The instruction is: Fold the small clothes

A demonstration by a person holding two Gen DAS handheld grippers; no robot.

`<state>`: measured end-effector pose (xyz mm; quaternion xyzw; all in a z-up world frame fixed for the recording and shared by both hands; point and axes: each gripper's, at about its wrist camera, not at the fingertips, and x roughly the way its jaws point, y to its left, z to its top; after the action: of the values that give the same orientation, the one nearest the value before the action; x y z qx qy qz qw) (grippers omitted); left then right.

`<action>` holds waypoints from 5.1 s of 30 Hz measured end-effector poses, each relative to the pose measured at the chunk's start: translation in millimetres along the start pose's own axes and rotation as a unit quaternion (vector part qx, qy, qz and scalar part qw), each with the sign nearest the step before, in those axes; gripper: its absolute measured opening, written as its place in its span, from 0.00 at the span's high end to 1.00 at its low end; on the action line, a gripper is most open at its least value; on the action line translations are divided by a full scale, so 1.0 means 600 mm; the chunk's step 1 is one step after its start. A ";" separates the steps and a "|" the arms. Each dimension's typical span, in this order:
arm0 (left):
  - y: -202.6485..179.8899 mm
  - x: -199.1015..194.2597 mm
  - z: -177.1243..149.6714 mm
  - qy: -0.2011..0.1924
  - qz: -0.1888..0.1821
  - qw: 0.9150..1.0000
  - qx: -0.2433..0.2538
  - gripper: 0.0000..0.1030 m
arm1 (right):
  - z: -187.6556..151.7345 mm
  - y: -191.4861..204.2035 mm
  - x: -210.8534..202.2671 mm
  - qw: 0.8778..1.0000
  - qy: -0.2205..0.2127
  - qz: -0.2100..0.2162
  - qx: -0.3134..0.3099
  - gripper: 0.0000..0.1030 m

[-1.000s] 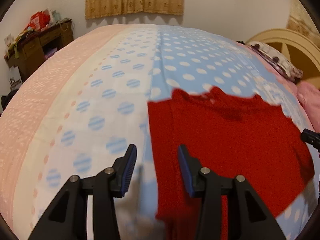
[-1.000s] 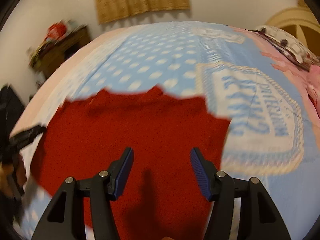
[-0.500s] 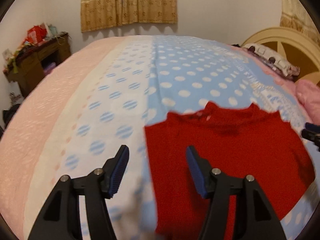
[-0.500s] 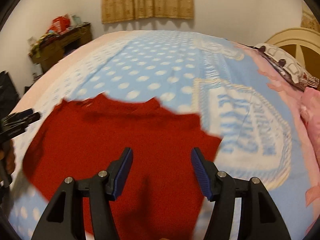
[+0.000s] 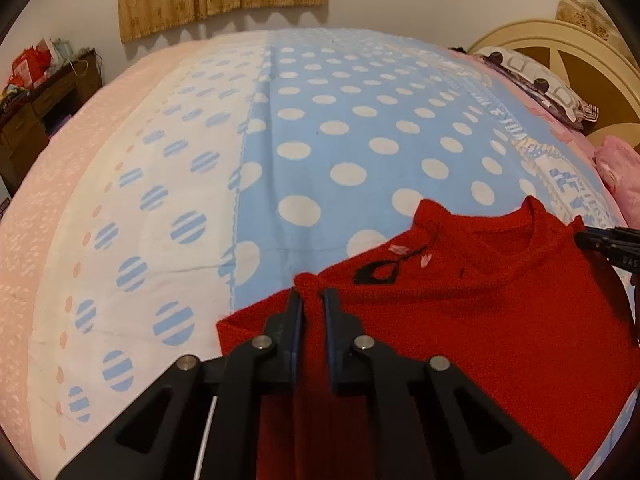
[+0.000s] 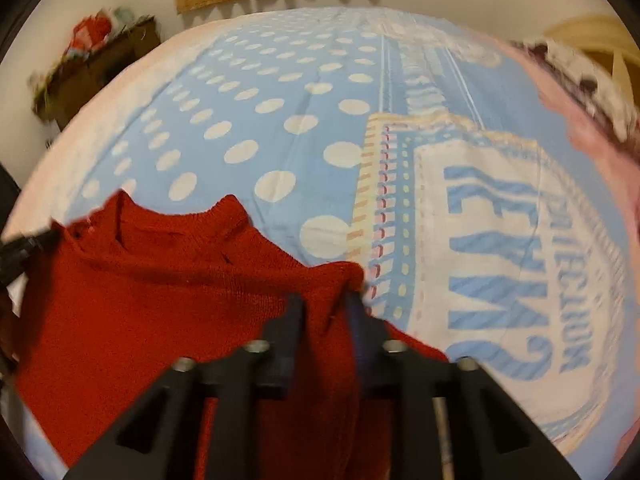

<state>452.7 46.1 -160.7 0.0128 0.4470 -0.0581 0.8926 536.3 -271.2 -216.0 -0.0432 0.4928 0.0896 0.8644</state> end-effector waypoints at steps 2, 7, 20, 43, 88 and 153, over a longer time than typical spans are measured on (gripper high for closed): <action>0.007 -0.015 0.003 -0.024 0.015 0.999 -0.015 0.91 | 0.003 0.000 -0.011 1.000 -0.018 -0.001 0.001 0.93; 0.028 -0.034 0.016 -0.048 0.012 0.998 -0.046 0.91 | 0.022 -0.005 -0.046 0.997 -0.067 -0.020 0.017 0.96; 0.036 -0.076 -0.006 -0.057 0.048 0.996 -0.048 0.47 | -0.014 0.013 -0.073 0.994 -0.050 -0.090 -0.028 0.35; 0.036 -0.142 -0.244 -0.010 0.019 0.998 -0.051 0.12 | -0.267 0.111 -0.194 0.999 -0.044 -0.002 0.006 0.35; 0.184 -0.204 -0.222 -0.041 -0.008 0.988 -0.146 0.00 | -0.282 0.546 -0.162 0.946 -0.113 0.014 -0.304 0.31; 0.082 -0.107 -0.014 -0.026 -0.247 0.951 -0.182 0.89 | -0.290 0.482 -0.219 0.938 -0.204 -0.057 -0.274 0.93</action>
<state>413.5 101.4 -116.1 -0.2625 0.4157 -0.1950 0.8487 266.8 -30.8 -187.9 -0.2875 0.2591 0.1785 0.9046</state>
